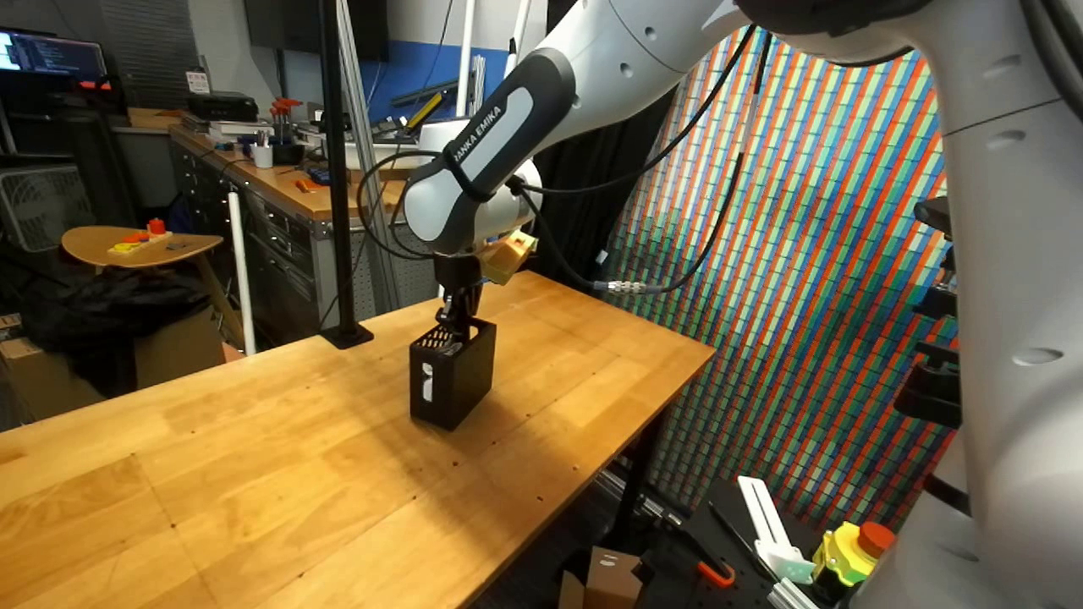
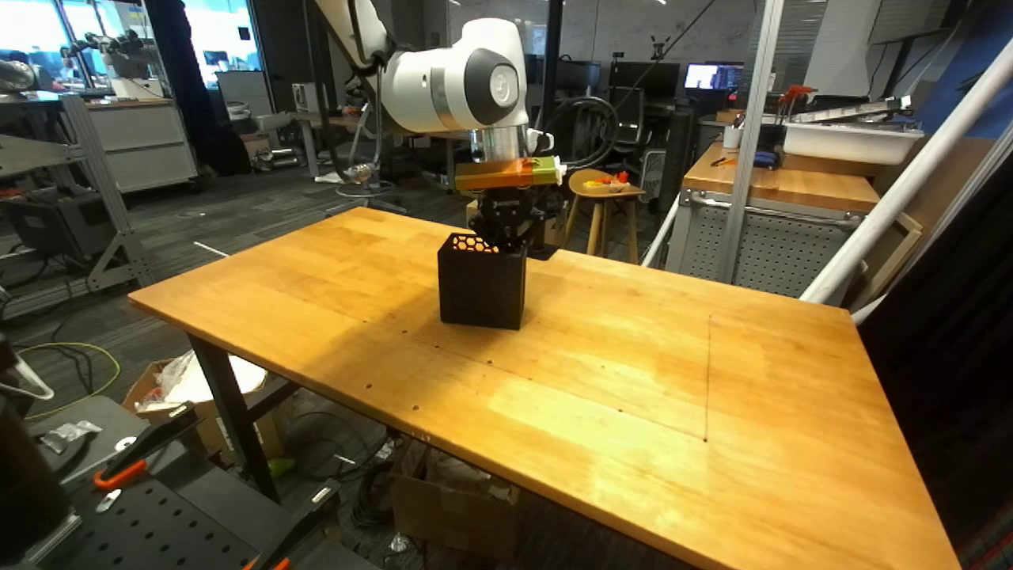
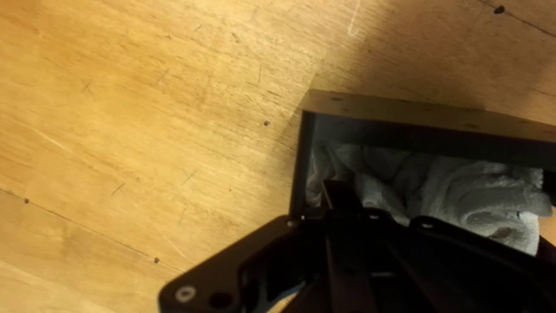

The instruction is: Put the towel in the box

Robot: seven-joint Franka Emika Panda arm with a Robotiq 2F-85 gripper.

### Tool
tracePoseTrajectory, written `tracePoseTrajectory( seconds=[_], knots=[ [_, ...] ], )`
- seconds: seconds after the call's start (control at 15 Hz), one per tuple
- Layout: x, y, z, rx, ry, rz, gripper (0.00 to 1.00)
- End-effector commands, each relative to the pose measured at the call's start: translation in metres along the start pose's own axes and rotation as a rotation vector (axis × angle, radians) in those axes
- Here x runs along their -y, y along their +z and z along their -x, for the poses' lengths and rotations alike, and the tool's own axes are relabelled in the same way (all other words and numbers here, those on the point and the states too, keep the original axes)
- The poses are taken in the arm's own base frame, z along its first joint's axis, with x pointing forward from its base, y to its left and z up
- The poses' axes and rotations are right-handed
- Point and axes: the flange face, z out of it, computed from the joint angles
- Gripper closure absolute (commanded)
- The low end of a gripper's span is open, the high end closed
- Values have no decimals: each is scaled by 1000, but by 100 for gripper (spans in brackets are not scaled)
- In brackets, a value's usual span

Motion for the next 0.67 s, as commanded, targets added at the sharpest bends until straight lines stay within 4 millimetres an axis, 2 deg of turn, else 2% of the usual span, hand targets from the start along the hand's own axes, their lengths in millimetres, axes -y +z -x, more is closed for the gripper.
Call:
tracePoseTrajectory(
  seconds=[0.0, 0.6],
  knots=[
    [-5, -20, 12, -15, 22, 16, 99],
    [-37, -107, 32, -81, 83, 70, 99]
  ],
)
